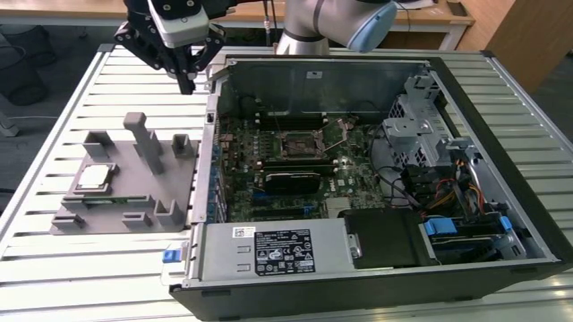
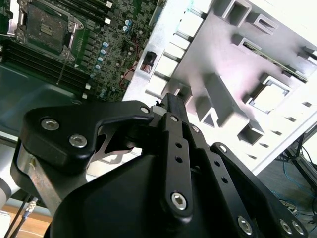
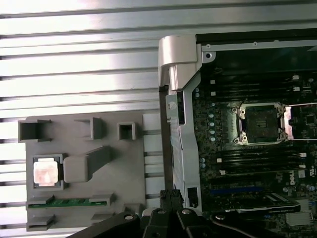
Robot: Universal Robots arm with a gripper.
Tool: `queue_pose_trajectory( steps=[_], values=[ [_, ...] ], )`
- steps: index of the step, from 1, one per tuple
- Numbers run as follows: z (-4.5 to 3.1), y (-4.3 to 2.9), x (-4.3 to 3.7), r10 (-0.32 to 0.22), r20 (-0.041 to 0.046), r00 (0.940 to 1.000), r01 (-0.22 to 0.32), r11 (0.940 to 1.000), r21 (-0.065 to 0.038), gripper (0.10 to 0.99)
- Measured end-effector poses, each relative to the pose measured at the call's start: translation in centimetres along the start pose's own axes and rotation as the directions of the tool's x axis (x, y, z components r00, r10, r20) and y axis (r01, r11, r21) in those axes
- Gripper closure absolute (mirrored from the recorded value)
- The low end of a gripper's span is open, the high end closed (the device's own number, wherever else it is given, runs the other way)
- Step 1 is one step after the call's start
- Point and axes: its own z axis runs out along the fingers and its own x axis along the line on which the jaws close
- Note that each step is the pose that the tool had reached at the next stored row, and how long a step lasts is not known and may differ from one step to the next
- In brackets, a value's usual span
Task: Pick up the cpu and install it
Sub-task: 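Reach for the cpu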
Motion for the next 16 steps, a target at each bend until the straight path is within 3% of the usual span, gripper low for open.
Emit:
queue_pose_trajectory(
  steps=[16],
  values=[
    [0.06, -0.06, 0.72, 0.000, -0.0003, 1.0000, 0.000, 1.0000, 0.000, 0.980]
  ],
)
